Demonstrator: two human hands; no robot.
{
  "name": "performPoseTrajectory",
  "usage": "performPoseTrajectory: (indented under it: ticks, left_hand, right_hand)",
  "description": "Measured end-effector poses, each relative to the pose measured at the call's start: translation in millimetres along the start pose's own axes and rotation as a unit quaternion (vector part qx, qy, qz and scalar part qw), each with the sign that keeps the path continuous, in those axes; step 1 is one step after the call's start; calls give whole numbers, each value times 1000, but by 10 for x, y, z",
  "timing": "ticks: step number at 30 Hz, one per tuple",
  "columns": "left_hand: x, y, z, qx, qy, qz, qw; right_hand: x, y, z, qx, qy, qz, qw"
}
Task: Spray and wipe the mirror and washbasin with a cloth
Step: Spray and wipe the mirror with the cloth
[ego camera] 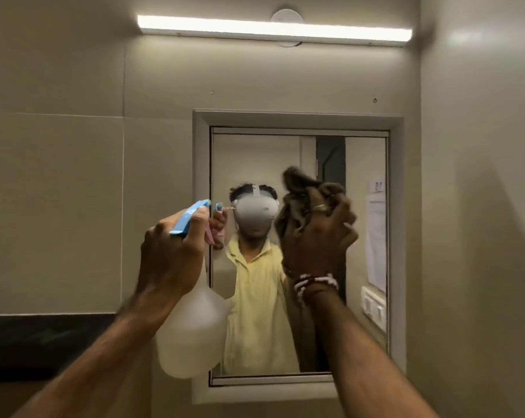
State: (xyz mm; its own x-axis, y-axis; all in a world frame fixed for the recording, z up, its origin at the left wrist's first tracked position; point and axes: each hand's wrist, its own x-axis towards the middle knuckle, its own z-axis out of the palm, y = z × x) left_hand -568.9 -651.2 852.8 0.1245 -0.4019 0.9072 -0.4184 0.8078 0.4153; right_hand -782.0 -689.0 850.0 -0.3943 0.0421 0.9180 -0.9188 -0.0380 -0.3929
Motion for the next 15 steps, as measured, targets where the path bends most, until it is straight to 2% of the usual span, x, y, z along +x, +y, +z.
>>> performPoseTrajectory:
  ticks: [2,6,12,15]
  left_hand:
    - [-38,-17,-91,-16,6,-31,999]
    - [-95,-60,-226,-3,26,-34,999]
    - [-156,-46,-185,-6,11,-23,1000]
    - [-160,5,-67,-26,1,-27,999]
  right_hand:
    - [-347,-216,86,19,-37,-86,995]
    - [-1012,-470,255,9,-89,-242,966]
    - [-980,-220,141,9,-116,-281,953]
    - [-664,142,-7,3,-111,-234,966]
